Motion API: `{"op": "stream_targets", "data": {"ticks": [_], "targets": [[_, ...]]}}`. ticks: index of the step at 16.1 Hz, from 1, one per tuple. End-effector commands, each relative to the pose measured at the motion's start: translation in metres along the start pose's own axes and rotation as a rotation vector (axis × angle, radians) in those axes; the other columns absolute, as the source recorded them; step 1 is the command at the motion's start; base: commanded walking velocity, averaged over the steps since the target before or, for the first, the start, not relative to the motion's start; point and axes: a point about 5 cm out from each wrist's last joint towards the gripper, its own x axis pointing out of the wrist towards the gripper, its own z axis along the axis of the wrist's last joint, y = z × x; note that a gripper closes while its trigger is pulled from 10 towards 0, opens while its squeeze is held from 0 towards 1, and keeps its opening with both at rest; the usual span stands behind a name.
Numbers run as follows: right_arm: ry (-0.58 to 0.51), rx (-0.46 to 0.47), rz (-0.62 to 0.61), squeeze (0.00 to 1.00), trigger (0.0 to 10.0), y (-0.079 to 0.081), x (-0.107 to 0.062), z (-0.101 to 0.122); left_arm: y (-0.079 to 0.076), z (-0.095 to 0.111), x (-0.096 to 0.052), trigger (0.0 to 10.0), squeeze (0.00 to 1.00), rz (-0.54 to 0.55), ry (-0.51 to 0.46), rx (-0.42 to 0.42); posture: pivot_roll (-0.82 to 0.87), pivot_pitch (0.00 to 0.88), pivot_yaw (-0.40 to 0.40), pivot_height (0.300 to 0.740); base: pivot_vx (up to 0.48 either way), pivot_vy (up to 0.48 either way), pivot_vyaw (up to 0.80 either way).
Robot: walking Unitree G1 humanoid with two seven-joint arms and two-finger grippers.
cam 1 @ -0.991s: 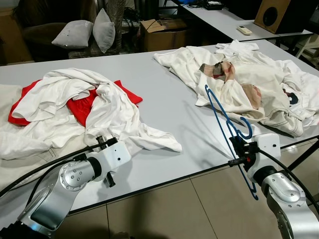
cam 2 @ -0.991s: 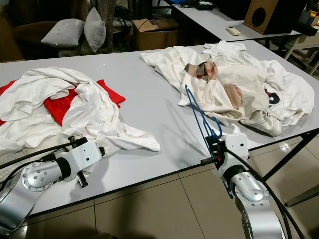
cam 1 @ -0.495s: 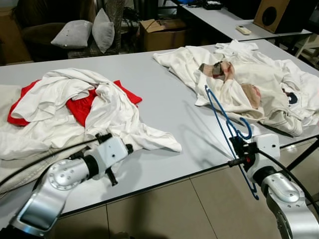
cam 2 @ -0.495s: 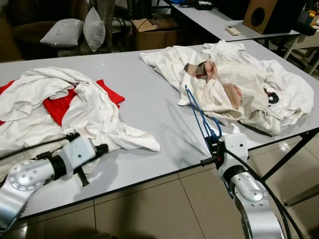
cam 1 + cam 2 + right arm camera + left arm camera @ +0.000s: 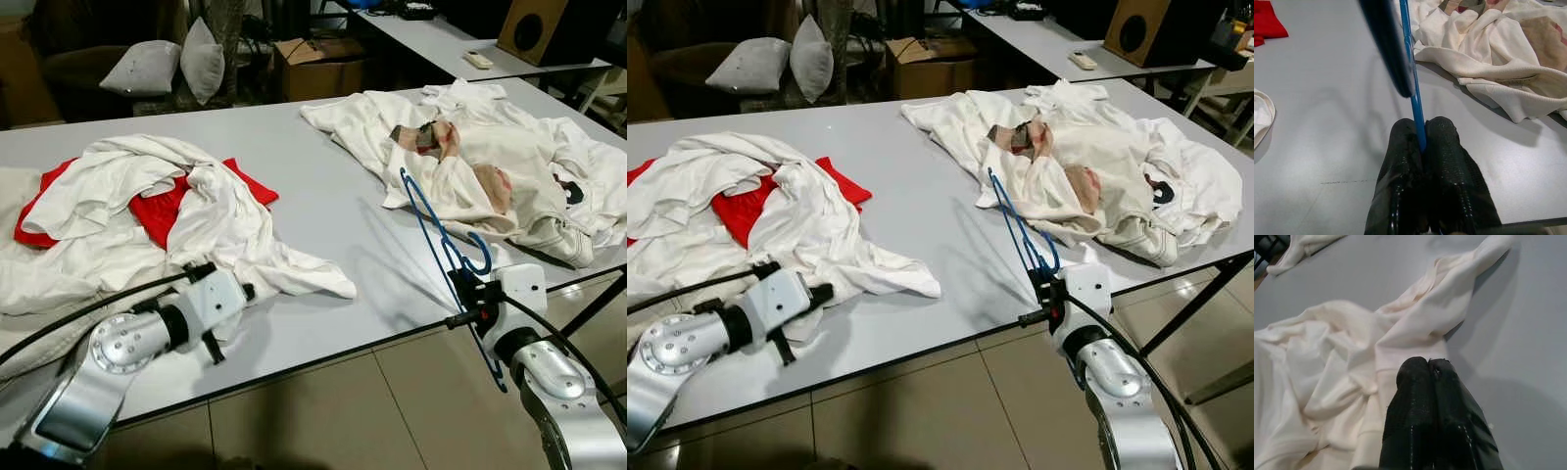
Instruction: Hang hanger
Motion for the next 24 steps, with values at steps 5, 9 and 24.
{"op": "stream_targets", "data": {"ticks": [5, 9, 24], "targets": [[0.028, 0.005, 0.01, 0.0, 10.0, 0.002, -0.001, -0.006, -0.003, 0.001, 0.003, 10.0, 1.0, -0.053, -0.01, 0.018, 0.04, 0.0, -0.008, 0.74, 0.0, 0.0, 0.0], [0.031, 0.002, 0.013, 0.0, 10.0, 0.003, -0.001, -0.007, -0.001, -0.004, 0.008, 10.0, 0.72, -0.021, 0.029, 0.065, 0.04, 0.0, -0.007, 0.74, 0.0, 0.0, 0.0], [0.026, -0.007, 0.023, 0.0, 10.0, 0.005, 0.003, -0.006, 0.006, -0.012, 0.012, 0.0, 0.0, 0.017, 0.097, 0.117, 0.04, 0.0, -0.009, 0.74, 0.0, 0.0, 0.0]]}}
